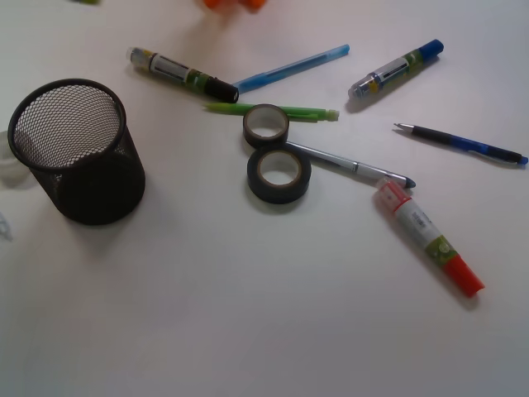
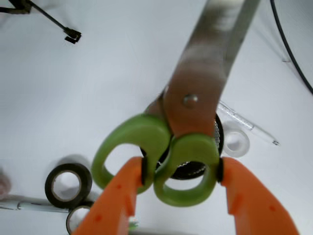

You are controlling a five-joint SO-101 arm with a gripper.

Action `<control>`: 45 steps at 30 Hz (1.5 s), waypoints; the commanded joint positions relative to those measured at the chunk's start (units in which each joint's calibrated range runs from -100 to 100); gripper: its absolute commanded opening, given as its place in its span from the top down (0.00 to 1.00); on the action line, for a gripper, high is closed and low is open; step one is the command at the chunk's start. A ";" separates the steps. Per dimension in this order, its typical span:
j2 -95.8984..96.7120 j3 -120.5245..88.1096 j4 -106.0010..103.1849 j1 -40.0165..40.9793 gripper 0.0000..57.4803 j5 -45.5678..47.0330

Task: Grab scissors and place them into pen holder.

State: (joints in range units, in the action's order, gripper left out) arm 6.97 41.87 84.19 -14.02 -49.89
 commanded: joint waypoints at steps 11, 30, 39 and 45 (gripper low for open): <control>-14.66 -54.46 -48.84 -4.11 1.00 1.17; -20.78 -75.38 -69.58 -1.12 0.63 0.88; -20.87 -75.56 -70.02 -0.89 0.46 1.22; -24.18 -72.12 -68.79 -0.22 0.46 12.84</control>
State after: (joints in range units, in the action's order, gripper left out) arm -11.76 -34.41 14.90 -15.21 -46.57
